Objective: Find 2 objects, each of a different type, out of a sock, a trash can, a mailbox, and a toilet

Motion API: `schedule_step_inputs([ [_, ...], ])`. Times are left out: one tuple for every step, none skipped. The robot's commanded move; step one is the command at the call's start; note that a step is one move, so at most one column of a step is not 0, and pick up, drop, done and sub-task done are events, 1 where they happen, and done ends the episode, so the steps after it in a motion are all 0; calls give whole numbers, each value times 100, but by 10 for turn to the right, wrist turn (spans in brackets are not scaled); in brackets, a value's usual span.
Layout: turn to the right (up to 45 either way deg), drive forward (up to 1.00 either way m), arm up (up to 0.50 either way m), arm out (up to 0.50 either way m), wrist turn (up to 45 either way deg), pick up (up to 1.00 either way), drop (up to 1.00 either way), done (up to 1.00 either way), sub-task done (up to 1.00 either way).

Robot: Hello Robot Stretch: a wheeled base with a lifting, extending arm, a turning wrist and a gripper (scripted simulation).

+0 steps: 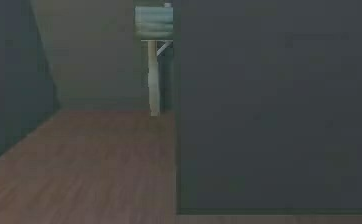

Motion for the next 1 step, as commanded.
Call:
schedule_step_inputs([
  [-450,0,0,0,0,0,0,0,0],
])
